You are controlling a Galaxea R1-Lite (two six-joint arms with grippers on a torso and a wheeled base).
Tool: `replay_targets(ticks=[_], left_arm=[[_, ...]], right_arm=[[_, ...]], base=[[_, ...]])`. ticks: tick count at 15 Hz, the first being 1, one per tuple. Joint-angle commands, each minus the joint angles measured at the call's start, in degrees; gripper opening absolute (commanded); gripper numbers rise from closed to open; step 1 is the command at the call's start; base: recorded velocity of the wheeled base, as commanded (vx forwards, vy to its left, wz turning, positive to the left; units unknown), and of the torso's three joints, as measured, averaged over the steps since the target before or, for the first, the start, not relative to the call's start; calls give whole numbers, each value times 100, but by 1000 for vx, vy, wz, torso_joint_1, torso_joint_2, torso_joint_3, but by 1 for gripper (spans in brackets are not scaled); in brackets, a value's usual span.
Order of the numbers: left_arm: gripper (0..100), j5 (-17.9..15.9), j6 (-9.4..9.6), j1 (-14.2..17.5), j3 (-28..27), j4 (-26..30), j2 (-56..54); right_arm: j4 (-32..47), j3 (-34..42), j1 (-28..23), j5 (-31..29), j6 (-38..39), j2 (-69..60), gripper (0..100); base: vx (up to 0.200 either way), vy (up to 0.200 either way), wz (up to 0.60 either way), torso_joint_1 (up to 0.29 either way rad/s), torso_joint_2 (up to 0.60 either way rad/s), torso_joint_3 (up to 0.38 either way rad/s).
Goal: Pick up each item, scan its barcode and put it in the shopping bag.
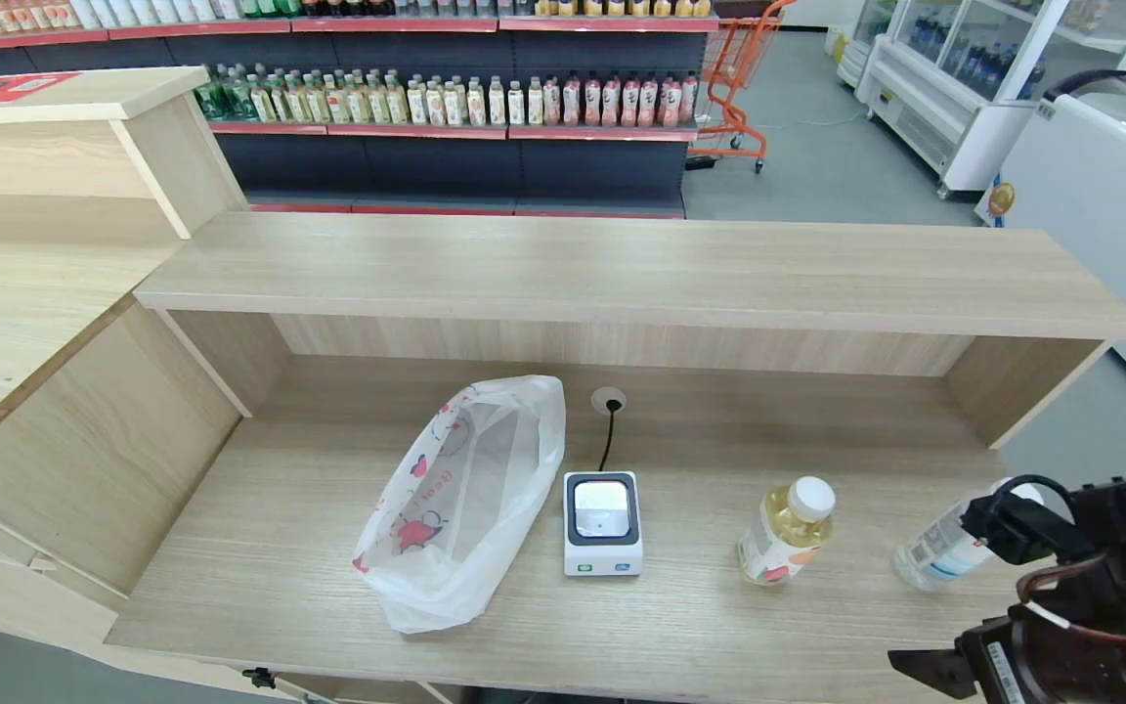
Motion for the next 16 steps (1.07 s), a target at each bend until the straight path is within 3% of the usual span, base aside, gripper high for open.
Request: replay_targets(ticks=[1, 9, 16], left_arm=[[100, 0, 2, 1, 0, -1, 8], [100, 0, 2, 1, 0, -1, 8], [100, 0, 2, 1, 0, -1, 8]], right_arm=[[-667, -18, 74, -282, 7, 1130, 100], [-3752, -123, 540, -370, 201, 3161, 100], [-5246, -422, 778, -378, 148, 4084, 100]], base=[[0, 0, 0, 0, 0, 0], [0, 0, 0, 0, 0, 0], [0, 0, 0, 0, 0, 0]])
